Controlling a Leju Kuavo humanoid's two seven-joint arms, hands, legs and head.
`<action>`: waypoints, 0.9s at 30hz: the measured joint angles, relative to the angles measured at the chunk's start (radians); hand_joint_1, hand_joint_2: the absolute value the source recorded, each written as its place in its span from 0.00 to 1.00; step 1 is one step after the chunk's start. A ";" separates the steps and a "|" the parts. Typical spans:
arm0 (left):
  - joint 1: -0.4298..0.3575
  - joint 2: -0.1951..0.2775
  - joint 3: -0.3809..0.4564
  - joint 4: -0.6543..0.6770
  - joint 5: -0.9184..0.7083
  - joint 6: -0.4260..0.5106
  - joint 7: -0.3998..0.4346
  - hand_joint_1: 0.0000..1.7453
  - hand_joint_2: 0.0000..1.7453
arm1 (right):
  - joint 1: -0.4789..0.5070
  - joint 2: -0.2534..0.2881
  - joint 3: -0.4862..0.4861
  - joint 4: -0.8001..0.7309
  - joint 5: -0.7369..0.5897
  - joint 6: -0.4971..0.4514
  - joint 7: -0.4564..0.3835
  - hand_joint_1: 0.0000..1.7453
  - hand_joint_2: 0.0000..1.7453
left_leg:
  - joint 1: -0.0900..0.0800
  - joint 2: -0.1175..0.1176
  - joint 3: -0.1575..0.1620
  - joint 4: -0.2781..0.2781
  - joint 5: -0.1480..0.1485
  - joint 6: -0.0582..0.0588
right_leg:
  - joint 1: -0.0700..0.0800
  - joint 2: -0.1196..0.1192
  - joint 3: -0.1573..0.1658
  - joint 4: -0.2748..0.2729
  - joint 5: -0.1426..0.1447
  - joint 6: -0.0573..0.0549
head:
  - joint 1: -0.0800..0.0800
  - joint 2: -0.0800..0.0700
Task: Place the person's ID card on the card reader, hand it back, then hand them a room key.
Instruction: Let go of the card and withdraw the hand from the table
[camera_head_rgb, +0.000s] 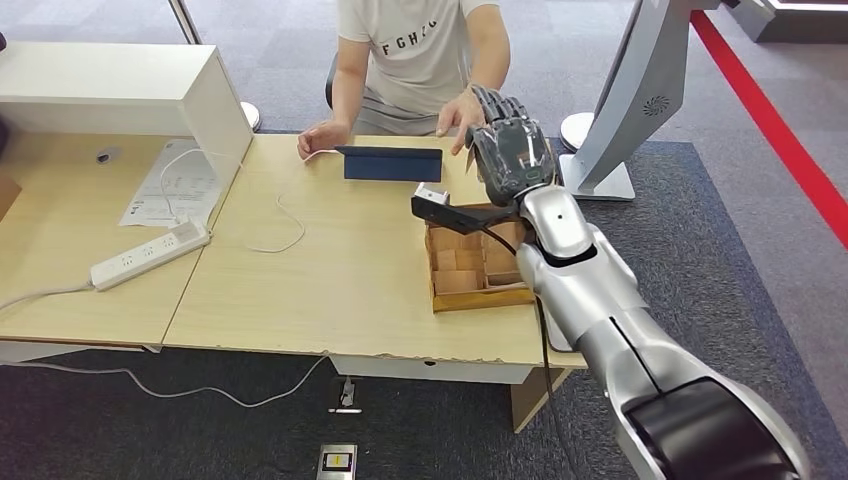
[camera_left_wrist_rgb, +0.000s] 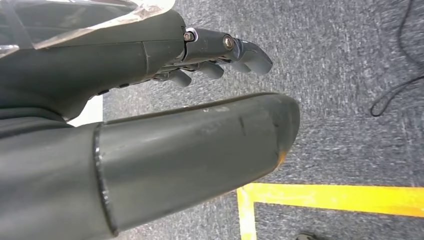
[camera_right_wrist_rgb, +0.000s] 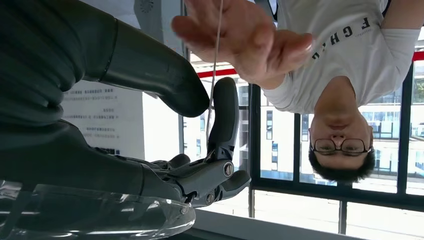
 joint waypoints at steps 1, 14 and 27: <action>0.000 0.001 0.000 0.000 0.000 -0.001 0.003 0.00 0.00 | -0.003 0.000 0.000 0.007 0.001 0.001 0.000 1.00 1.00 | 0.000 0.000 0.000 0.000 0.000 0.000 | 0.000 0.000 0.000 0.000 0.000 0.000 | 0.000 0.000; 0.000 0.005 0.000 0.000 -0.001 -0.009 0.017 0.00 0.00 | -0.011 0.004 0.001 0.063 0.008 -0.022 -0.021 0.00 0.50 | 0.000 0.000 0.000 0.000 0.000 0.000 | 0.000 0.000 0.000 0.000 0.000 0.000 | 0.000 0.000; 0.003 0.006 0.000 0.000 0.000 -0.012 0.039 0.00 0.00 | -0.011 -0.045 0.024 0.096 0.061 0.056 -0.089 0.00 0.00 | 0.000 0.000 0.001 0.001 0.000 0.000 | 0.000 0.000 0.000 -0.001 0.000 0.000 | 0.000 0.000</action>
